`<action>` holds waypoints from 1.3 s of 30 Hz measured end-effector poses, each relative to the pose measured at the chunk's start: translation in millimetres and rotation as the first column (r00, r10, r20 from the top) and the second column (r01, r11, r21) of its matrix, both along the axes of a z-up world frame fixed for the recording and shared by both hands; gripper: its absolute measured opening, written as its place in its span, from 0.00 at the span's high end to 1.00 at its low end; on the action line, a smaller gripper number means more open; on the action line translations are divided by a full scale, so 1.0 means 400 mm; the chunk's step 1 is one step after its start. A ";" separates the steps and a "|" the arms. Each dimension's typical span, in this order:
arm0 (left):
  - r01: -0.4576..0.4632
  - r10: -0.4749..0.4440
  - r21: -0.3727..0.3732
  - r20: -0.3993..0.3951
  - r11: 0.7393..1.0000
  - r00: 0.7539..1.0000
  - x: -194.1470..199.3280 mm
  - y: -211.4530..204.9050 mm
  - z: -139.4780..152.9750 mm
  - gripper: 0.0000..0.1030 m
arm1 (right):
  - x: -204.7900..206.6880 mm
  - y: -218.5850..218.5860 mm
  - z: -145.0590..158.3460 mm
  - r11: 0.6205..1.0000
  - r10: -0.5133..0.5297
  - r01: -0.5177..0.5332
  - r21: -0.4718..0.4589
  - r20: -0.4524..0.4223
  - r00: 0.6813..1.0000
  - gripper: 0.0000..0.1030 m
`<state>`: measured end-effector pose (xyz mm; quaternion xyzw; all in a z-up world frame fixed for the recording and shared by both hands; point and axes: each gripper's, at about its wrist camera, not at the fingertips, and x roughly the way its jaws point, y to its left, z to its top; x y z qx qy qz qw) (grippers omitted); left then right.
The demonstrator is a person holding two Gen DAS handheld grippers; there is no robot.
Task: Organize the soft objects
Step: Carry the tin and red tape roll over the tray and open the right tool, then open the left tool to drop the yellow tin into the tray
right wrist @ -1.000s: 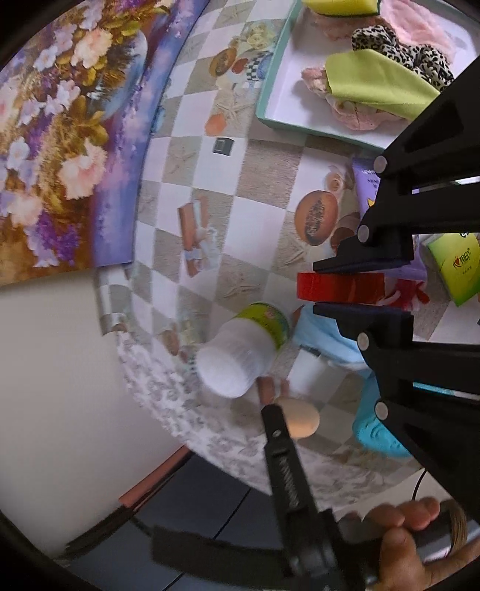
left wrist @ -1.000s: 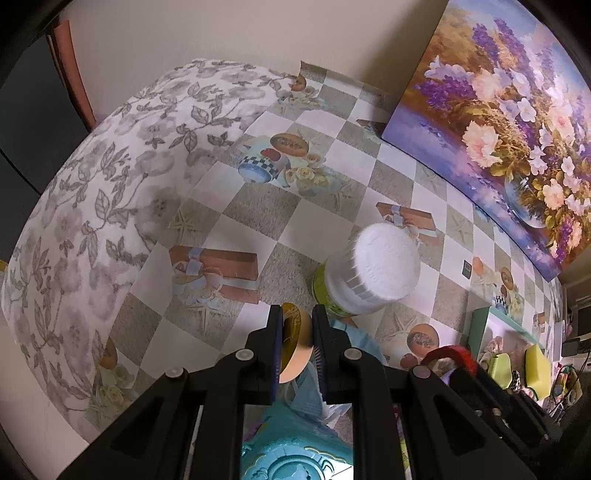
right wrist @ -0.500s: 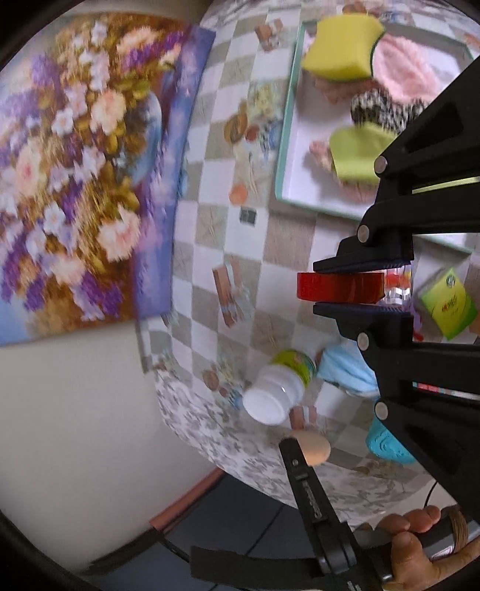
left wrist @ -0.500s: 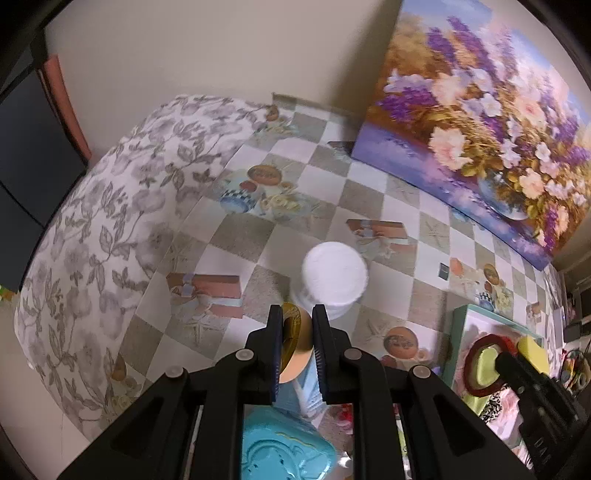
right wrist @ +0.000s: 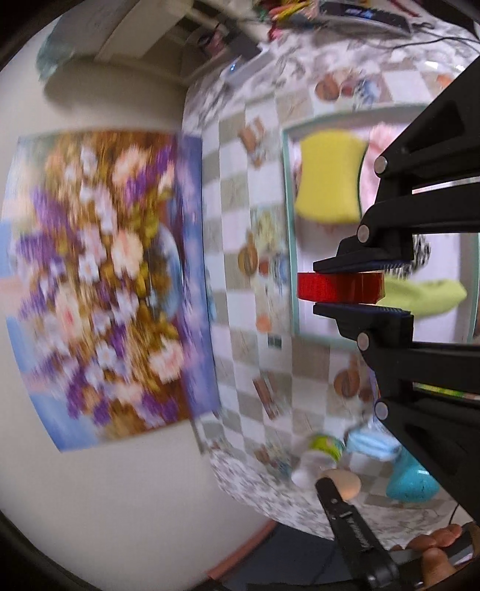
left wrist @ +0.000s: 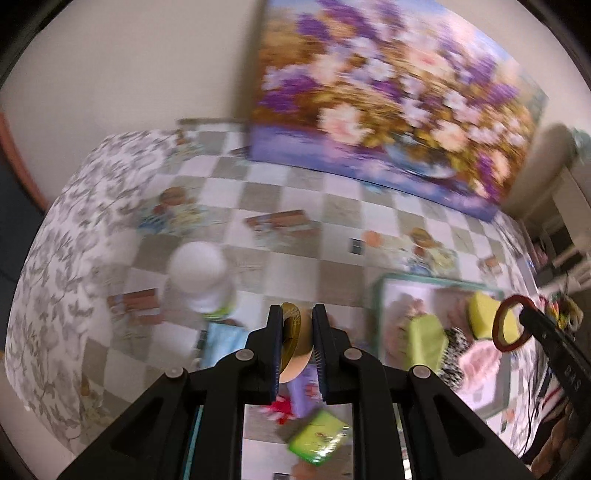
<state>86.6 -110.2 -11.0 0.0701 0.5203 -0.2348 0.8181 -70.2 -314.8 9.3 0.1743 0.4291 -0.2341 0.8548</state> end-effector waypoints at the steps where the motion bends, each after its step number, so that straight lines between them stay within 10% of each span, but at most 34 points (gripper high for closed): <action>1: 0.028 -0.028 -0.005 0.002 1.000 1.000 -0.016 -0.023 0.003 0.84 | -0.012 -0.012 0.004 1.000 -0.015 0.015 -0.002 0.001 1.000 0.85; 14: 0.266 -0.267 -0.027 -0.136 0.964 0.954 -0.165 -0.210 -0.078 0.84 | -0.127 -0.109 -0.057 0.990 -0.136 0.139 0.021 -0.098 0.986 0.84; 29: 0.305 -0.277 0.111 -0.217 0.946 0.936 -0.240 -0.249 -0.216 0.83 | -0.135 -0.136 -0.193 0.987 -0.139 0.156 0.034 -0.290 0.947 0.84; 34: 0.285 -0.261 0.087 -0.212 0.955 0.942 -0.229 -0.249 -0.192 0.58 | -0.128 -0.130 -0.184 0.989 -0.129 0.143 0.029 -0.279 0.951 0.83; 39: 0.269 -0.251 0.068 -0.194 0.961 0.948 -0.215 -0.249 -0.164 0.57 | -0.116 -0.119 -0.173 0.992 -0.114 0.123 0.016 -0.272 0.956 0.83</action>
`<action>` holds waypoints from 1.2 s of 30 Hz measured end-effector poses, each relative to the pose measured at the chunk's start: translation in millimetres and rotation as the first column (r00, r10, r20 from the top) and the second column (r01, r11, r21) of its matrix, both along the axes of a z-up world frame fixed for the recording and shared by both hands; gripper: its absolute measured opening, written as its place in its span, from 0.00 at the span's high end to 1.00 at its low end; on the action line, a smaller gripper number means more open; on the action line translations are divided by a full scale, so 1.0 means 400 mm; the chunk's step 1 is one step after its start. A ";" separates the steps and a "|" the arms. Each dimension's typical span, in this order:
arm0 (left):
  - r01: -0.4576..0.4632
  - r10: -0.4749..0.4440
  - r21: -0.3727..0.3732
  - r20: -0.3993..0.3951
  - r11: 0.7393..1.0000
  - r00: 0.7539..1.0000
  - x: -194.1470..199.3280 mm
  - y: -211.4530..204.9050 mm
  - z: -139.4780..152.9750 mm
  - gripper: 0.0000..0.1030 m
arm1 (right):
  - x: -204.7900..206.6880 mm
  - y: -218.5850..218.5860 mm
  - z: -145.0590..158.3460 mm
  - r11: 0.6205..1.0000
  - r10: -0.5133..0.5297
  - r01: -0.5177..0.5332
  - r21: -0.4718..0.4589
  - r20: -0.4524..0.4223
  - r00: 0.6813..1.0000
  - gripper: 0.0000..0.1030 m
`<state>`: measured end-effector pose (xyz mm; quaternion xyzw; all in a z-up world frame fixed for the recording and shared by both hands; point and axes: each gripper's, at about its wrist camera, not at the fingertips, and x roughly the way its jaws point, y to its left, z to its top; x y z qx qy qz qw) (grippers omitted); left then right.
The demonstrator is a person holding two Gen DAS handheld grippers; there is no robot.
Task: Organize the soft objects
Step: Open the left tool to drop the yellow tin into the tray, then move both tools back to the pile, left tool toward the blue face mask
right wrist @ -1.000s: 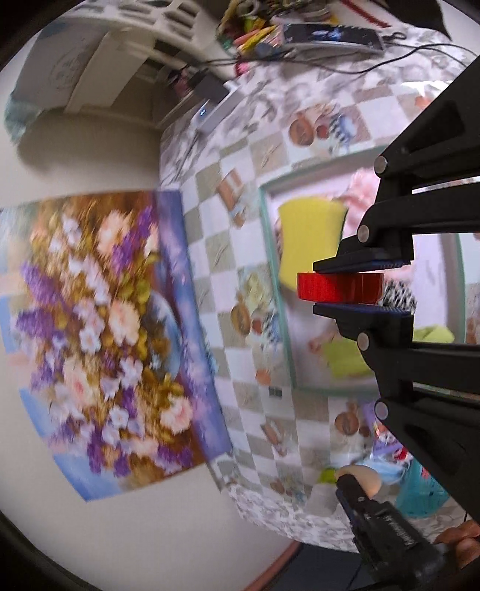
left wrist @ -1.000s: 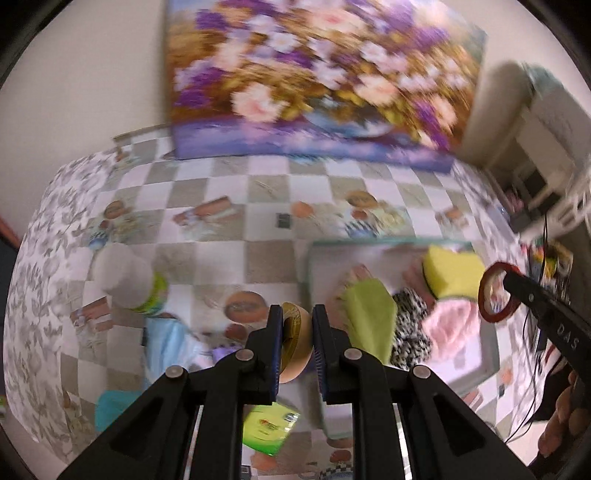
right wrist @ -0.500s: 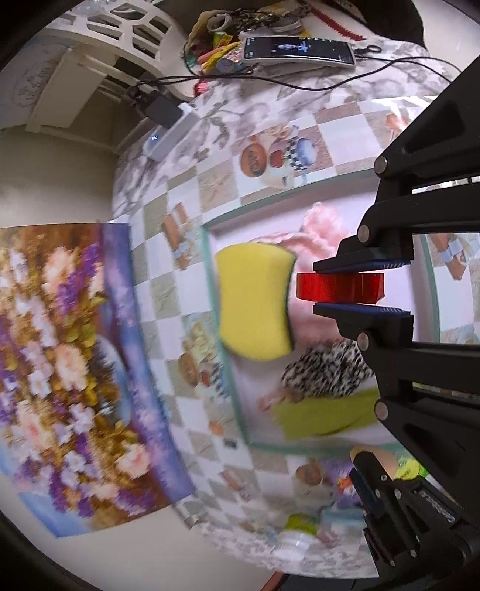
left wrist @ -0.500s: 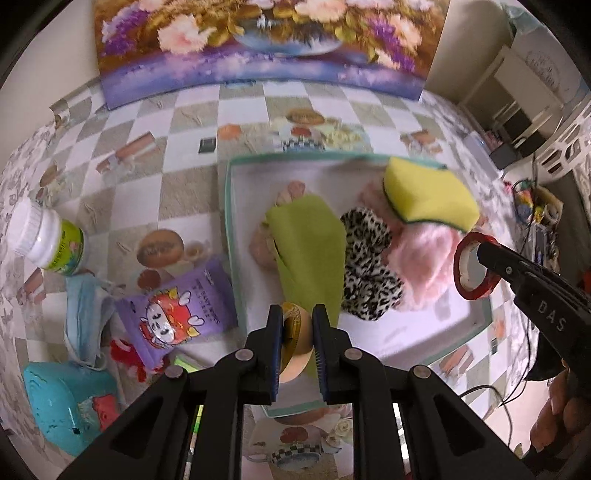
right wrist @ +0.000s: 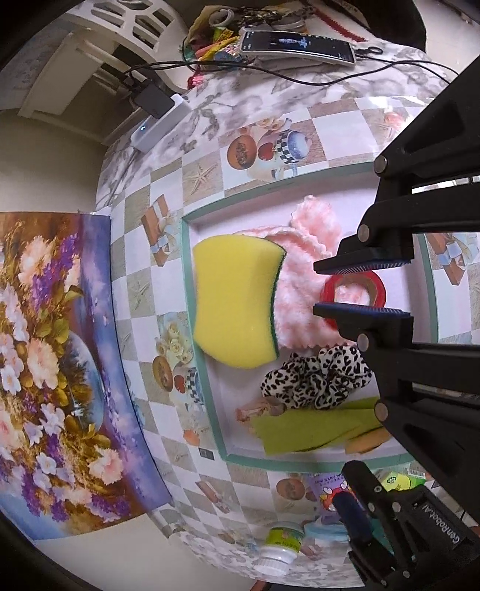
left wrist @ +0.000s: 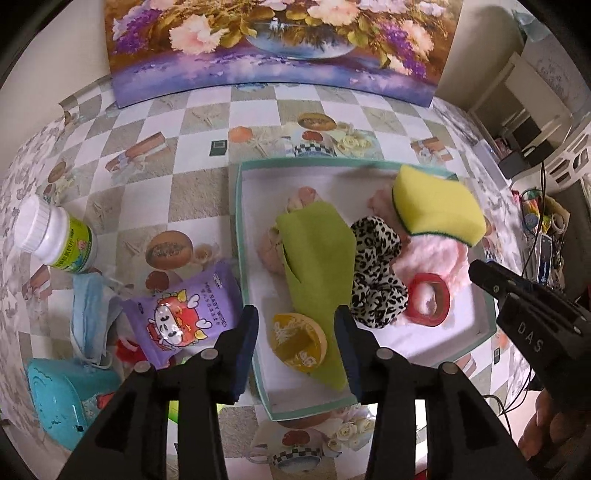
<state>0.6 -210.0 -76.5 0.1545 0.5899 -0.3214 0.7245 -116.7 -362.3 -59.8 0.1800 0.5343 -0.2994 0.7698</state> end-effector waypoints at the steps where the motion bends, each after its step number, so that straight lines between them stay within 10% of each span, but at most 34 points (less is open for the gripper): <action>1: -0.005 0.005 -0.002 -0.001 1.000 1.000 0.004 0.002 0.001 0.57 | 0.002 0.003 0.001 1.000 0.005 -0.005 -0.002 0.001 1.000 0.83; 6: -0.053 0.053 -0.002 0.010 0.999 0.999 0.032 0.024 0.005 0.44 | 0.018 0.021 -0.005 0.999 0.038 -0.038 -0.003 -0.008 0.999 0.78; 10: -0.083 0.083 0.012 0.022 0.996 0.996 0.054 0.042 0.001 0.42 | 0.032 0.037 -0.010 0.998 0.059 -0.059 -0.017 -0.016 0.998 0.40; 20: -0.185 0.180 0.037 0.110 0.982 0.978 0.128 0.119 0.010 0.16 | 0.056 0.064 -0.014 0.994 0.106 -0.106 -0.017 0.013 0.994 0.00; 36: -0.336 0.330 0.012 0.149 0.942 0.932 0.230 0.295 0.064 0.15 | 0.096 0.121 0.034 0.990 0.140 -0.143 0.007 0.156 0.978 0.00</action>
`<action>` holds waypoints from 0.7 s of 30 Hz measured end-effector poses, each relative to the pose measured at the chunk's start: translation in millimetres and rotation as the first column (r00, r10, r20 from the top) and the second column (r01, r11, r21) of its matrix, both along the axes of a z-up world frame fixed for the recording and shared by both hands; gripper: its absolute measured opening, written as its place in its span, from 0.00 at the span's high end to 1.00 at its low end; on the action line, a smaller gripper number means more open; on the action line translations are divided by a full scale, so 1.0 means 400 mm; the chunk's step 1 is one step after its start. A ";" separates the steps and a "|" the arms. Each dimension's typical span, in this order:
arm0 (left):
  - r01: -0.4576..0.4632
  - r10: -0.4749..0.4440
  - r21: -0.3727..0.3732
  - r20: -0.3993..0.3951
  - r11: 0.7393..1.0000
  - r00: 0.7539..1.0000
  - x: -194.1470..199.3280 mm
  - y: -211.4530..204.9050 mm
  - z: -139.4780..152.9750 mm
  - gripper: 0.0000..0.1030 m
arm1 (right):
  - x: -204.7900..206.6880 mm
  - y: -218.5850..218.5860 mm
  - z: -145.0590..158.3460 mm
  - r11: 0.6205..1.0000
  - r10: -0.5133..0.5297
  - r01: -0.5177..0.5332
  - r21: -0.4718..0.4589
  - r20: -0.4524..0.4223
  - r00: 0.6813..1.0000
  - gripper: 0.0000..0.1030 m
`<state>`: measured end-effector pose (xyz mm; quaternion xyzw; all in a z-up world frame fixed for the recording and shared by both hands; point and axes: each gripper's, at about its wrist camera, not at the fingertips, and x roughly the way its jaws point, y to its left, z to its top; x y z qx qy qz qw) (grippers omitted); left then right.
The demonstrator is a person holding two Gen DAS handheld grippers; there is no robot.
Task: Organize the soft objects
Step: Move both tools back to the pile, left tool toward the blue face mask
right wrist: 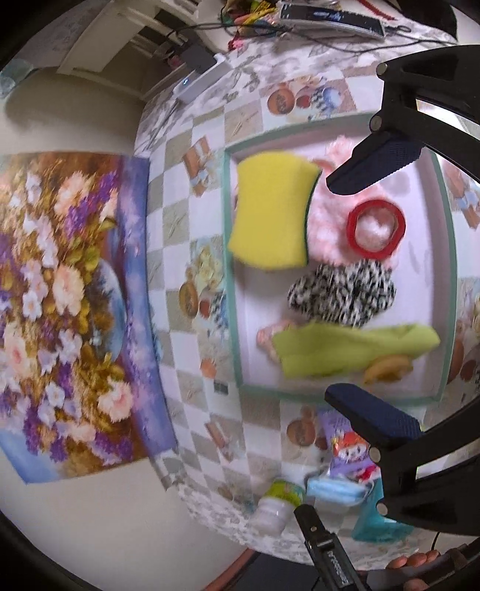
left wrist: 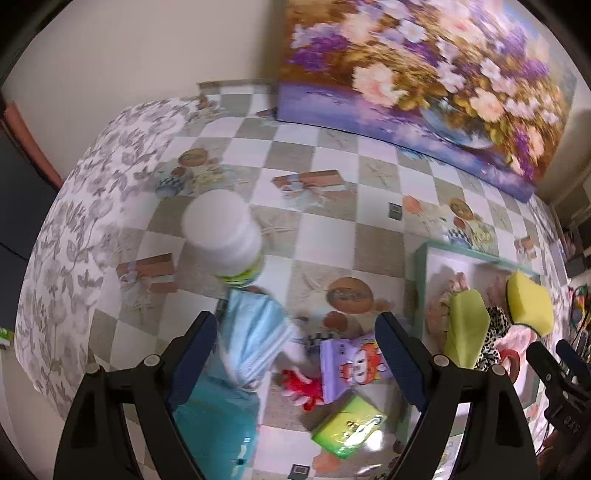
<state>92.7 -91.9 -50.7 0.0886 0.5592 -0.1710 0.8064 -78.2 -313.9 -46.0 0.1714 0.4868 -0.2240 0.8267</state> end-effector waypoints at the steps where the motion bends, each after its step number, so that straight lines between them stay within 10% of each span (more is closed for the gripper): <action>1: -0.015 0.015 -0.003 -0.003 1.000 1.000 0.007 0.014 0.001 0.15 | 0.007 0.011 0.001 1.000 0.013 -0.013 0.005 0.008 1.000 0.00; 21: -0.088 0.097 0.066 -0.155 0.994 0.983 0.083 0.094 -0.138 0.15 | 0.185 0.242 -0.156 0.946 0.311 -0.296 0.132 -0.113 0.944 0.00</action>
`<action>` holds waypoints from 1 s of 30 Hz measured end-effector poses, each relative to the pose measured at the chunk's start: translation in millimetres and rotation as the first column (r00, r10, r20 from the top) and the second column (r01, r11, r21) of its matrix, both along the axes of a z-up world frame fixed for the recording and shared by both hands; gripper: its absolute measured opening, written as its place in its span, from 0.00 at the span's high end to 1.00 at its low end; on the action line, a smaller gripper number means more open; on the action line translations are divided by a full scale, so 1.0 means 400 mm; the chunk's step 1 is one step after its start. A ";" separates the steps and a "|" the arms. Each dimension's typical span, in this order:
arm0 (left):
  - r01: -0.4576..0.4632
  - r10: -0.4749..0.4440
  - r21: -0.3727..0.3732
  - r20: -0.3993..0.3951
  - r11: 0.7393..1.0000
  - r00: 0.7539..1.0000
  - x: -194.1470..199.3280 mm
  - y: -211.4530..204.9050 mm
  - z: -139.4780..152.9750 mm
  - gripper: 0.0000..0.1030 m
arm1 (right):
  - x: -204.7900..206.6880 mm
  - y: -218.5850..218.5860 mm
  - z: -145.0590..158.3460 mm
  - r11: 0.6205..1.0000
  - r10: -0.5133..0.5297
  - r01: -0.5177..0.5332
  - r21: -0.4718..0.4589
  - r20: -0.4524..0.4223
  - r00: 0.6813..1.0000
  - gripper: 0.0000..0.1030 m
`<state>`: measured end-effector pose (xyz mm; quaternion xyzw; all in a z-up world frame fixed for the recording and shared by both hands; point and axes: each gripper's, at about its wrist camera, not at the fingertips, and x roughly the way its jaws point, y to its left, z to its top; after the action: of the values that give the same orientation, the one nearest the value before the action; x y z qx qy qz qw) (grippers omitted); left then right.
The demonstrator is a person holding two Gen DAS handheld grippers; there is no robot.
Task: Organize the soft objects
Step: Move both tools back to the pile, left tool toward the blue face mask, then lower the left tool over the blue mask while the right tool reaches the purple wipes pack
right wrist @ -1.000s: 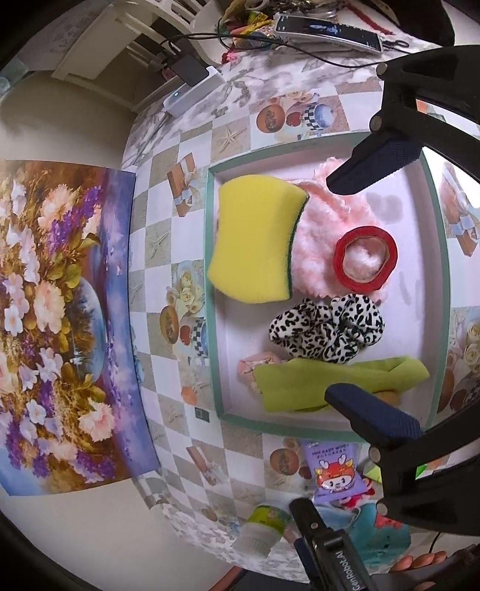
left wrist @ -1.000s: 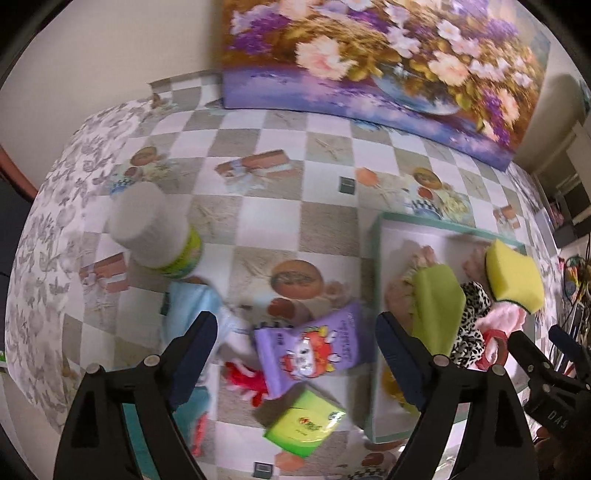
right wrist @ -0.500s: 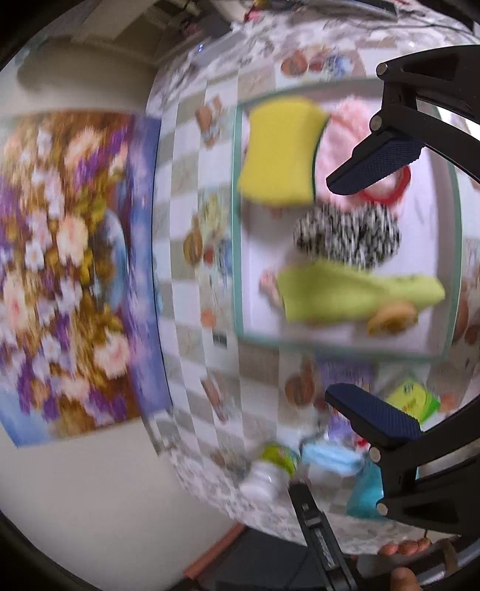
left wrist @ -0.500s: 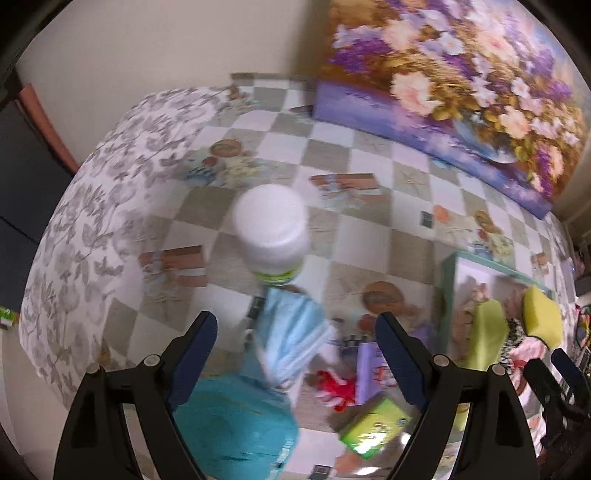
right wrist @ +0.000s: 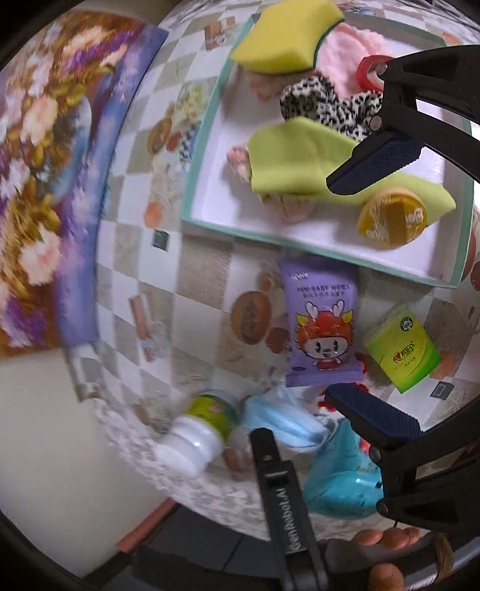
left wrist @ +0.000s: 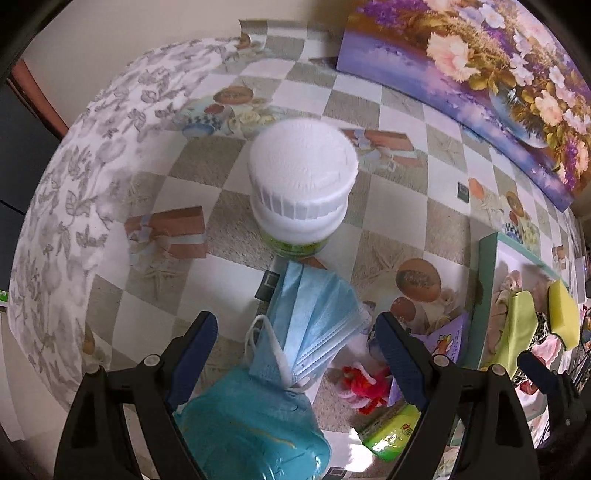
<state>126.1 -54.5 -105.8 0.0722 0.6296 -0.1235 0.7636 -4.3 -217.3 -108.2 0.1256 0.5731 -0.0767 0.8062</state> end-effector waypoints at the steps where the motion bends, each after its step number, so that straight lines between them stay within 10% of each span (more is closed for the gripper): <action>1: 0.001 -0.001 0.005 -0.007 1.000 1.000 0.004 0.000 -0.007 0.15 | 0.003 0.008 -0.007 1.000 0.020 -0.020 -0.012 -0.014 1.000 0.00; 11: 0.006 -0.004 0.061 -0.023 0.998 1.000 0.024 0.021 -0.029 0.15 | 0.014 0.053 -0.073 0.981 0.106 -0.127 -0.143 -0.145 0.984 0.00; 30: -0.018 0.019 0.039 -0.040 0.999 0.999 0.061 0.043 -0.043 0.15 | 0.161 0.105 -0.093 0.946 0.195 -0.217 -0.240 -0.114 0.974 0.01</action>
<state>150.5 -37.4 -122.9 0.0786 0.6477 -0.1057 0.7504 60.1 -175.3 -145.3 -0.0414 0.6041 -0.0694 0.7928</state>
